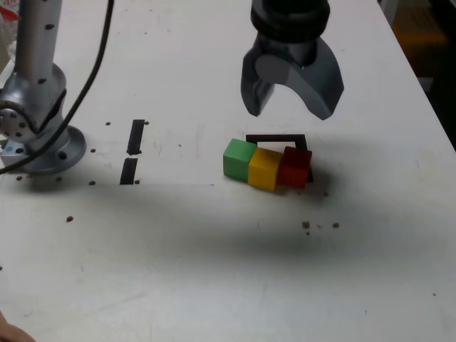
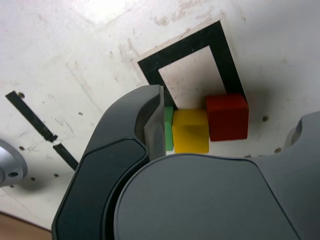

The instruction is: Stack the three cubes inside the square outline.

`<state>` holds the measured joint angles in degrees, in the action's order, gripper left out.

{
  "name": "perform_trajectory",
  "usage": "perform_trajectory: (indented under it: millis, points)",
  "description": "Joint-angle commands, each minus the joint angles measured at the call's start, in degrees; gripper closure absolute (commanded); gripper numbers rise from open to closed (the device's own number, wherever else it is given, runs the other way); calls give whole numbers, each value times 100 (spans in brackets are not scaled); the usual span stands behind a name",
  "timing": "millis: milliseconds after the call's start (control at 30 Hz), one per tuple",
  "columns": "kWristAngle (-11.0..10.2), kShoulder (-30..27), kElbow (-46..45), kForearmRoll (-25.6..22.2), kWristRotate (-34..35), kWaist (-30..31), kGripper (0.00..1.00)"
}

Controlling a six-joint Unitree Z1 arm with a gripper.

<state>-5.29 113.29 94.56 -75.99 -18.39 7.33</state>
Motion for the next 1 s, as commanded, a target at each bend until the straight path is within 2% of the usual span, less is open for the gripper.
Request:
perform_trajectory:
  millis: [0,300,533,967]
  points:
    - [-2,108,31,47,-45,-54,6]
    - [21,457,194,146,-140,-107,6]
    - [160,838,353,274,-156,-126,6]
    - [235,1021,331,286,-156,-188,7]
